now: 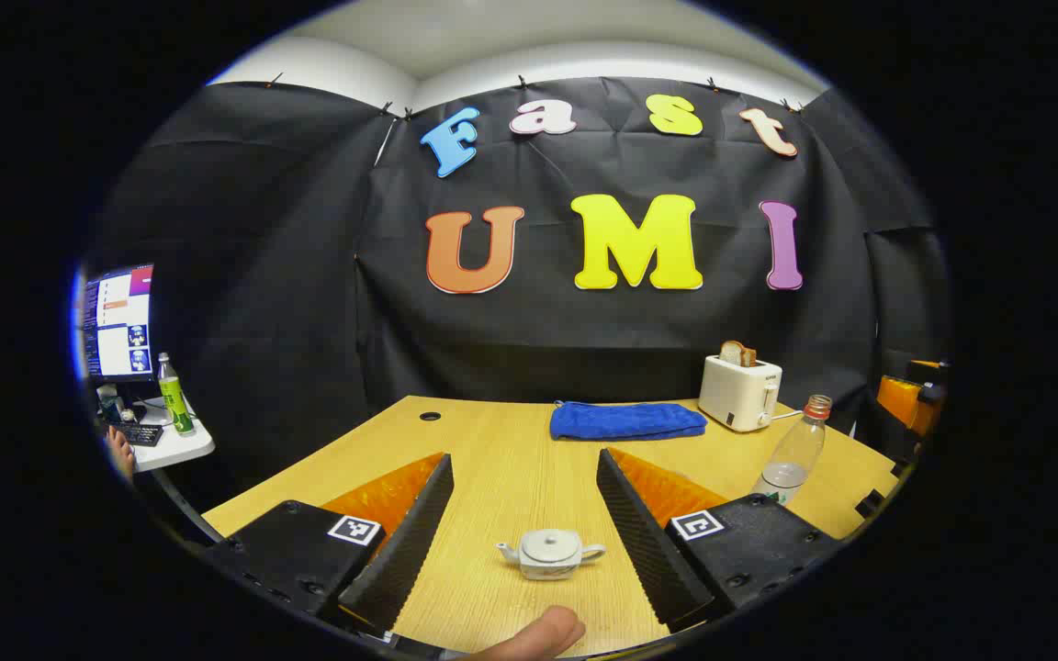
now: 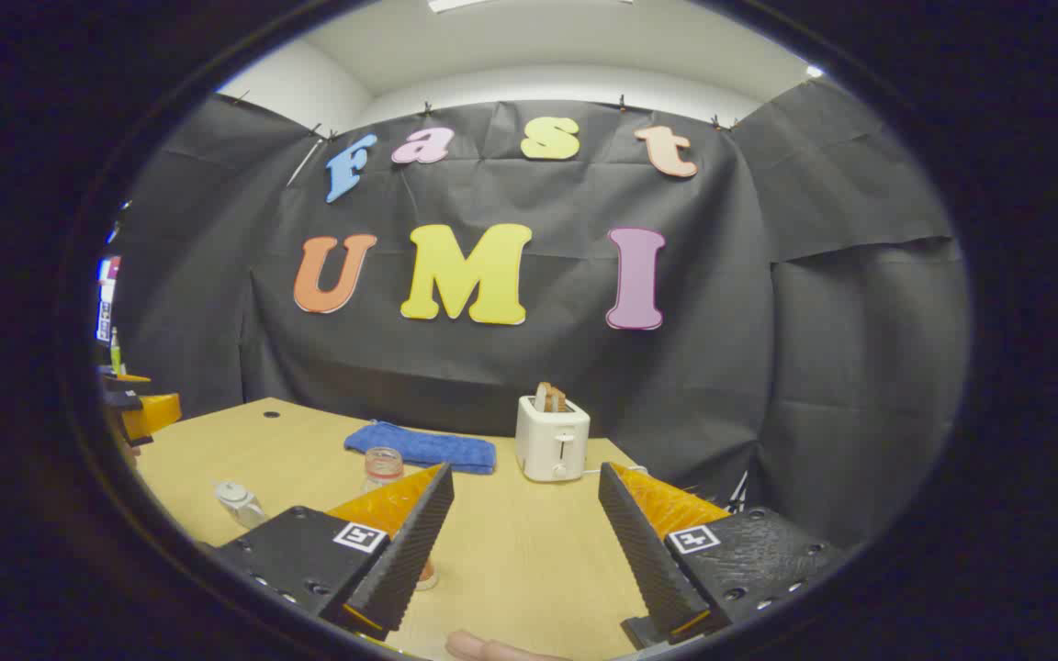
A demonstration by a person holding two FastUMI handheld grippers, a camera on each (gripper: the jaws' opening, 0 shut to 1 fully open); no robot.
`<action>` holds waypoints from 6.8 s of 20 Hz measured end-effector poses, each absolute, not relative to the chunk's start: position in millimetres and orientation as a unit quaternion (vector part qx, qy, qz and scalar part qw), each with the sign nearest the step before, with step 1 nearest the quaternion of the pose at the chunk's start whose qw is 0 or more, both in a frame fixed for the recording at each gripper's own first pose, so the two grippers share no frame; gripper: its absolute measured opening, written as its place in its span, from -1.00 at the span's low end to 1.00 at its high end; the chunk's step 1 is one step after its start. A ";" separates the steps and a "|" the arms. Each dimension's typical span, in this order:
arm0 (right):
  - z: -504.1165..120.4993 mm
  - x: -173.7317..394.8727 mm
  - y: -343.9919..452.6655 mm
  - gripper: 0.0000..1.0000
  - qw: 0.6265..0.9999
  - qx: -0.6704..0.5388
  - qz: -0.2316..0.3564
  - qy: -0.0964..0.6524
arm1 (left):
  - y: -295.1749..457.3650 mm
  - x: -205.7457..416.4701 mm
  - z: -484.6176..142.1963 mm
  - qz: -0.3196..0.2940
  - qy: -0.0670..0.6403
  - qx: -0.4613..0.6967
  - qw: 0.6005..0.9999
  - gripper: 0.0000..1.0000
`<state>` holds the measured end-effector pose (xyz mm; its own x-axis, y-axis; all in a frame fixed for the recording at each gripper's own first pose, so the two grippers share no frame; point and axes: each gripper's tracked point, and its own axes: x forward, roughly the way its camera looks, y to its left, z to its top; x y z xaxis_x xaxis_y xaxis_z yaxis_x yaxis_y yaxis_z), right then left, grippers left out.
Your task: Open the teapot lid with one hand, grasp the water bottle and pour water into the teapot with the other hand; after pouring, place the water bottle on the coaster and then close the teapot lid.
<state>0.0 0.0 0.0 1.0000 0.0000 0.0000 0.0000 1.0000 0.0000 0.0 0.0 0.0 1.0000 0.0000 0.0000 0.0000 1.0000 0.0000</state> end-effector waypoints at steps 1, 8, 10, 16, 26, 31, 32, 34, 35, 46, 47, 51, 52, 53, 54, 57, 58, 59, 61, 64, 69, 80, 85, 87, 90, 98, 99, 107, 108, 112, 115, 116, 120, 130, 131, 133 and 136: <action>-0.8 0.4 -1.6 0.94 1.000 -0.001 -0.001 0.001 | 0.4 1.8 -1.0 0.003 0.001 0.002 1.000 0.97; -1.4 0.0 -1.1 0.94 1.000 -0.014 -0.002 0.000 | -3.5 2.7 -4.9 0.004 0.005 0.005 1.000 0.97; -1.7 -0.2 0.9 0.94 1.000 -0.016 0.002 0.001 | -4.2 2.4 -4.6 0.005 0.003 0.006 1.000 1.00; -5.9 4.0 -4.0 0.94 1.000 -0.018 -0.005 0.007 | -11.2 9.7 -14.8 -0.004 0.013 0.004 1.000 0.97; -13.4 11.3 -15.5 0.90 1.000 -0.015 -0.020 0.018 | -31.0 54.6 -55.1 -0.015 -0.006 0.029 0.999 0.97; -16.1 14.0 -17.8 0.90 0.999 -0.015 -0.027 0.022 | -38.4 74.6 -98.4 -0.027 0.043 0.011 0.999 0.88; -15.8 13.8 -17.8 0.94 0.999 -0.015 -0.026 0.022 | -38.2 76.9 -102.4 -0.031 0.051 0.004 0.998 0.82; -17.1 14.4 -16.7 0.90 0.999 -0.016 -0.025 0.023 | -36.7 80.4 -110.5 -0.035 0.063 -0.009 0.997 0.65; -18.5 14.7 -15.2 0.90 0.999 -0.017 -0.025 0.024 | -37.3 82.8 -111.6 -0.039 0.063 -0.012 0.997 0.49; -22.0 14.5 -2.6 0.94 0.999 -0.026 -0.013 0.030 | -31.6 90.6 -124.6 -0.038 0.080 -0.002 0.996 -0.41; -23.7 13.4 -1.8 0.96 0.999 -0.026 -0.011 0.031 | -32.1 91.5 -124.4 -0.040 0.080 -0.005 0.996 -0.54; -27.7 14.5 7.4 0.94 0.999 -0.030 -0.001 0.037 | -34.7 92.4 -123.5 -0.051 0.082 0.003 0.995 -0.83; -27.8 14.0 10.9 0.94 0.999 -0.030 0.004 0.037 | -32.0 92.1 -121.2 -0.049 0.081 -0.001 0.996 -0.86; -29.1 13.0 15.3 0.90 0.999 -0.028 0.009 0.038 | -30.8 91.3 -119.5 -0.048 0.081 -0.007 0.996 -0.89; -30.0 12.8 20.2 0.94 0.999 -0.024 0.016 0.040 | -30.7 90.5 -114.9 -0.049 0.077 -0.012 0.996 -0.90; -35.9 10.9 46.5 0.91 0.998 0.000 0.050 0.045 | -23.7 82.5 -93.0 -0.038 0.054 -0.010 0.998 -0.94; -38.8 10.8 53.6 0.91 0.997 0.001 0.056 0.048 | -23.2 77.6 -83.1 -0.038 0.045 -0.010 0.998 -0.94; -42.8 10.3 61.9 0.91 0.997 0.001 0.064 0.049 | -20.3 73.3 -74.6 -0.034 0.038 -0.011 0.999 -0.94; -49.8 10.1 77.4 0.91 0.996 -0.002 0.072 0.050 | -14.2 65.1 -64.8 -0.026 0.037 -0.012 0.999 -0.94; -62.2 16.2 96.9 0.94 0.995 -0.018 0.081 0.050 | -13.6 53.8 -57.1 -0.033 0.047 -0.026 0.998 -0.94; -89.1 35.3 109.4 0.92 0.997 -0.012 0.065 0.051 | -0.9 43.2 -47.5 -0.024 0.050 -0.024 0.998 -0.94; -123.8 69.0 125.5 0.86 0.998 -0.012 0.032 0.055 | -7.7 26.6 -40.7 -0.066 0.053 0.016 0.996 -0.94; -122.8 75.8 116.6 0.49 0.997 0.024 0.022 0.074 | 5.7 27.5 -34.7 -0.053 0.048 0.018 0.997 -0.95; -117.5 72.6 114.3 0.43 0.997 0.014 0.017 0.070 | 8.6 26.0 -33.0 -0.057 0.050 0.004 0.997 -0.94; -104.6 67.7 111.5 0.43 0.998 -0.040 0.000 0.052 | 23.7 25.9 -29.2 -0.051 0.050 -0.004 0.997 -0.94; -77.7 75.8 129.4 0.43 0.967 -0.250 -0.035 0.027 | 68.7 21.2 -12.4 -0.034 0.033 -0.007 0.999 -0.95; -78.3 76.7 136.5 0.43 0.962 -0.268 -0.031 0.030 | 73.6 20.7 -10.9 -0.033 0.031 -0.002 0.999 -0.94; -74.7 84.2 164.7 0.46 0.899 -0.436 -0.028 0.032 | 87.1 11.7 2.5 -0.044 0.014 -0.012 0.999 -0.94; -74.9 85.2 169.3 0.46 0.887 -0.461 -0.025 0.028 | 87.9 10.9 3.2 -0.045 0.014 -0.012 0.999 -0.94; -76.2 85.8 181.6 0.46 0.831 -0.555 -0.019 0.013 | 91.7 10.0 5.3 -0.045 0.012 -0.007 0.999 -0.94; -76.2 85.5 192.5 0.45 0.779 -0.627 -0.014 -0.010 | 92.6 9.5 4.1 -0.046 0.013 -0.006 0.999 -0.94; -77.9 83.9 197.2 0.45 0.765 -0.644 -0.012 -0.016 | 91.4 9.5 3.9 -0.047 0.013 -0.004 0.999 -0.94; -87.1 86.5 216.8 0.42 0.715 -0.698 0.007 -0.040 | 89.9 10.4 0.3 -0.047 0.018 0.009 0.999 -0.94; -70.6 83.6 244.8 0.46 0.636 -0.767 -0.014 -0.087 | 99.5 14.1 -7.4 -0.036 0.033 0.010 0.999 -0.94; -71.5 83.2 246.0 0.46 0.630 -0.772 -0.015 -0.087 | 99.9 14.1 -8.8 -0.037 0.034 0.010 0.999 -0.94; -70.8 81.6 247.7 0.46 0.616 -0.782 -0.016 -0.092 | 98.2 15.5 -11.2 -0.037 0.038 0.012 0.999 -0.94; -69.7 77.7 253.1 0.46 0.596 -0.797 -0.020 -0.102 | 99.5 15.8 -12.4 -0.037 0.041 0.014 0.998 -0.94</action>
<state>77.7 253.1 -69.7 0.9784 0.1387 0.1534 0.1864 -0.2697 -0.9447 15.8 99.5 -12.4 0.9940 -0.0726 -0.0821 0.0748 0.9969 0.0247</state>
